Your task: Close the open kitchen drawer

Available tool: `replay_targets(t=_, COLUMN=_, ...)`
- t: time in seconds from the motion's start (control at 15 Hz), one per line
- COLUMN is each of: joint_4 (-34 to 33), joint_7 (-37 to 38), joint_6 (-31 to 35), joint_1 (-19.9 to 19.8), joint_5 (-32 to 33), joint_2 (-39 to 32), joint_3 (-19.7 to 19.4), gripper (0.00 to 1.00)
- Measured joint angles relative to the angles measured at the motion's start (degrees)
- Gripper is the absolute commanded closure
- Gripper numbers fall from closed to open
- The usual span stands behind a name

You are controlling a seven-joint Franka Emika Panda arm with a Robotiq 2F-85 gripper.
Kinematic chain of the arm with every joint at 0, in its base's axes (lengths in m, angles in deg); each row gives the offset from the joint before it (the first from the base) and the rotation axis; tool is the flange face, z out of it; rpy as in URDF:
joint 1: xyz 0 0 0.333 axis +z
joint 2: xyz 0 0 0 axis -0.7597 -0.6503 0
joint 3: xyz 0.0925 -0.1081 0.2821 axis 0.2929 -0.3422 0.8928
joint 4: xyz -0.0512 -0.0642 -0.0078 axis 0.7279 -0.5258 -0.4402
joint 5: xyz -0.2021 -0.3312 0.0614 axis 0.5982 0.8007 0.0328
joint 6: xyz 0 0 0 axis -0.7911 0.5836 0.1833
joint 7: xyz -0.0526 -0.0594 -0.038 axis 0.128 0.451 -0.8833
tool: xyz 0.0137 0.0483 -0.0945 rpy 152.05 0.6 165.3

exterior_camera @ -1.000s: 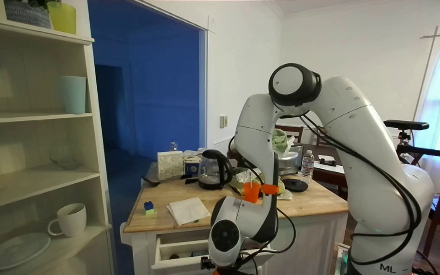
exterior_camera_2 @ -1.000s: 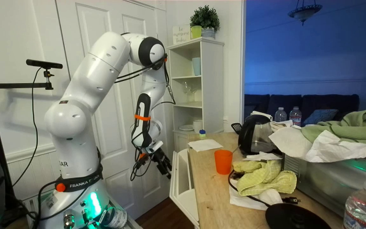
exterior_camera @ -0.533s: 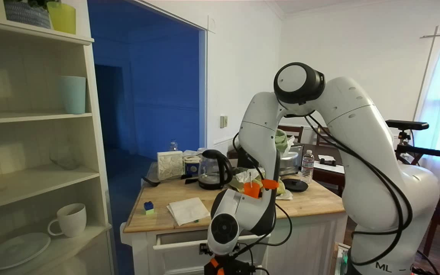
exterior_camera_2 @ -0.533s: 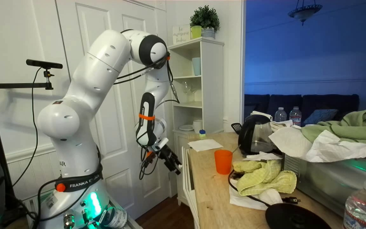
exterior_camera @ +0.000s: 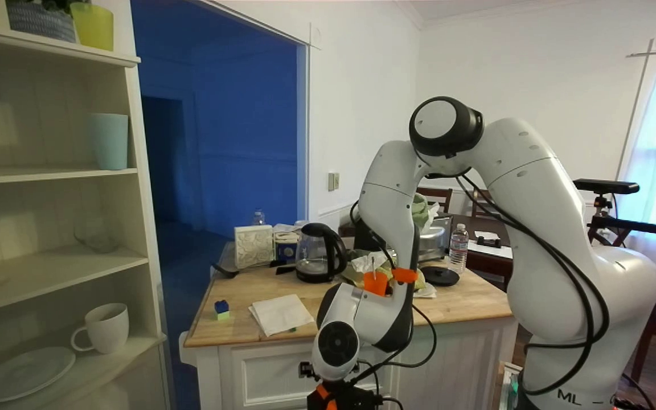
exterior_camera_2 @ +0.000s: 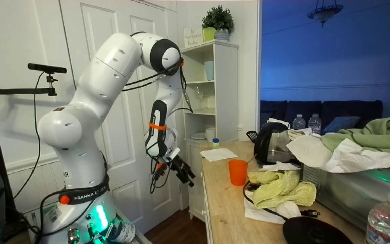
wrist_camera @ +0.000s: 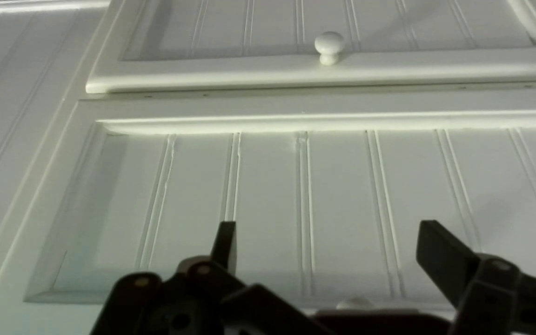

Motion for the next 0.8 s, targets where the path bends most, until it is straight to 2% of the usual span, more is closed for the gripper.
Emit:
replay_targets(t=0.13, joint_4=-0.04, joint_7=-0.02, joint_6=1.62, joint_1=1.14, joint_5=-0.16, joint_2=0.41, joint_3=-0.93, gripper=0.00)
replay_targets(t=0.4, joint_4=-0.44, joint_7=-0.27, joint_6=10.65, joint_1=9.71, joint_5=-3.47, joint_2=5.36, joint_3=-8.74, gripper=0.00)
replay_targets(t=0.53, joint_4=-0.42, joint_7=-2.14, joint_6=15.70, joint_1=13.10, joint_5=-8.14, joint_2=8.76, joint_3=-12.09, gripper=0.00)
replay_targets(t=0.67, joint_4=-0.31, joint_7=-7.88, joint_6=21.03, joint_1=15.52, joint_5=-15.71, joint_2=12.38, joint_3=-15.27, gripper=0.00)
replay_targets(t=0.8, joint_4=0.31, joint_7=-16.81, joint_6=23.79, joint_1=14.89, joint_5=-24.63, joint_2=15.43, joint_3=-15.60, gripper=0.00)
